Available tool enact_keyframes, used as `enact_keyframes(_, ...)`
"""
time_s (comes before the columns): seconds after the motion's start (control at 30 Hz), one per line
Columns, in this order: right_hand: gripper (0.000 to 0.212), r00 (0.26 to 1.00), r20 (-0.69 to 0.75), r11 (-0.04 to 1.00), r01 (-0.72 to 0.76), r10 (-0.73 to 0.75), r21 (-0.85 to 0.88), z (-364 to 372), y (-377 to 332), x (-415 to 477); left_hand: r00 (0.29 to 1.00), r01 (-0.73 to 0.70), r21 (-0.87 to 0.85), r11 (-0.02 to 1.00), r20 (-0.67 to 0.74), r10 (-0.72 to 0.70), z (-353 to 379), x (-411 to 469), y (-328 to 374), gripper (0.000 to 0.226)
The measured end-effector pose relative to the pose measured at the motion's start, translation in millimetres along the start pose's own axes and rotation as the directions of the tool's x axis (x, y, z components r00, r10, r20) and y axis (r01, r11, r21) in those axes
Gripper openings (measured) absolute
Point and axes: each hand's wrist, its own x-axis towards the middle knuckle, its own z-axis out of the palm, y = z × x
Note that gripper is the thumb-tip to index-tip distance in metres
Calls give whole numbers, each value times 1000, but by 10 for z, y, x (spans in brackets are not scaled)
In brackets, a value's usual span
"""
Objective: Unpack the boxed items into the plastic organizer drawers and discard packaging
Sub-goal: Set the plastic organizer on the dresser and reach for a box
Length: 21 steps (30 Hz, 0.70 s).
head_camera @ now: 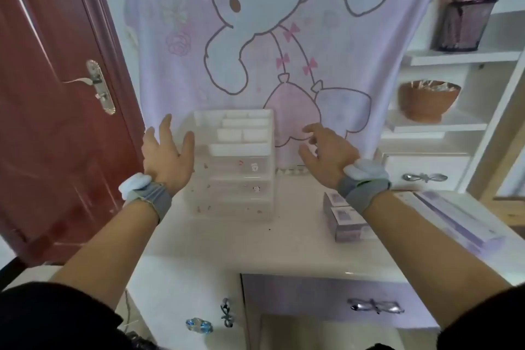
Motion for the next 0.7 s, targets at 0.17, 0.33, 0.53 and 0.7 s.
enact_keyframes(0.17, 54, 988, 153, 990, -2, -19, 140, 400, 64, 36, 961, 227, -93, 969, 180, -208, 316, 169, -166, 55)
enact_keyframes(0.33, 60, 989, 149, 969, -22, -16, 247, 511, 252, 112, 973, 105, -26, 994, 207, -97, 669, 99, 13, 41)
enact_keyframes(0.53, 58, 979, 171, 874, -181, 114, 451, 414, 442, 56, 983, 78, -223, 972, 177, -38, 972, -119, 189, 58)
enact_keyframes(0.7, 51, 949, 272, 736, -300, 162, 607, 410, 368, -79, 978, 202, -406, 891, 137, -159, 1003, -309, 284, 76)
